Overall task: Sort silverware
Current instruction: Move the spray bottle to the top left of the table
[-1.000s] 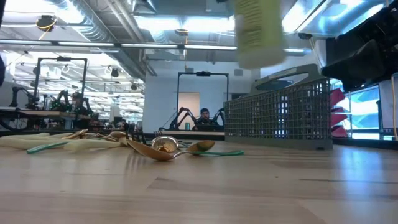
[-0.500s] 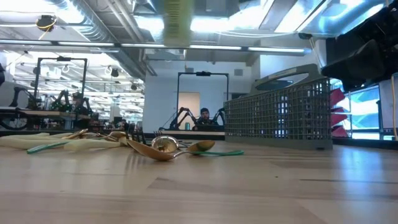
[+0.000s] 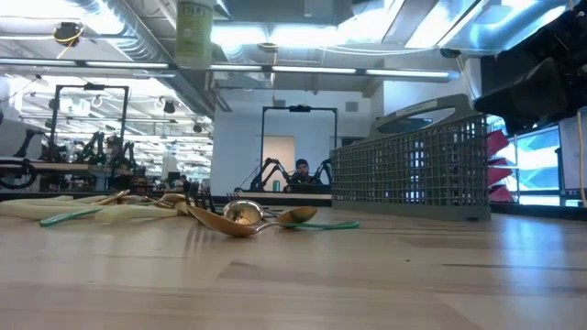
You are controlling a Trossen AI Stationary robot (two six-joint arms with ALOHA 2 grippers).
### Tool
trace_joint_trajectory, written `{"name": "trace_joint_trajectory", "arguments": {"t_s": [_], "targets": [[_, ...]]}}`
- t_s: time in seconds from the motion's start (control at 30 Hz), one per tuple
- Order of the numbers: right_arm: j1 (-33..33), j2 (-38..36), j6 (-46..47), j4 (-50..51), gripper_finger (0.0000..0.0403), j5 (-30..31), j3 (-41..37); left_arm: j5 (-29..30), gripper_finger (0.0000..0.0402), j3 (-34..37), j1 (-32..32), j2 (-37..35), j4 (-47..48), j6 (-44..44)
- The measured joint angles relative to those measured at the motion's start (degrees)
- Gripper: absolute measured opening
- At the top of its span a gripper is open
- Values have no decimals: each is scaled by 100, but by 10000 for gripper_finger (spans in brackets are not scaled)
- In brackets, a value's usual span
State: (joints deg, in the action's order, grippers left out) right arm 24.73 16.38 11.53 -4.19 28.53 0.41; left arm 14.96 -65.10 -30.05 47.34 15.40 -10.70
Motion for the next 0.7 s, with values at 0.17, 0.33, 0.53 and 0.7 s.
{"name": "trace_joint_trajectory", "arguments": {"t_s": [0.17,0.33,0.53,0.7], "targets": [[-2,0,0,0,0,0,0,389,170,0,-654,138,444,840],[0,0,0,5,0,1,0,629,170,181,-1146,327,437,1271],[-1,0,-2,17,0,2,0,632,170,1211,-1541,379,-516,1532],[-2,0,-2,17,0,2,1,681,170,2173,-1698,379,-1432,1787]]}}
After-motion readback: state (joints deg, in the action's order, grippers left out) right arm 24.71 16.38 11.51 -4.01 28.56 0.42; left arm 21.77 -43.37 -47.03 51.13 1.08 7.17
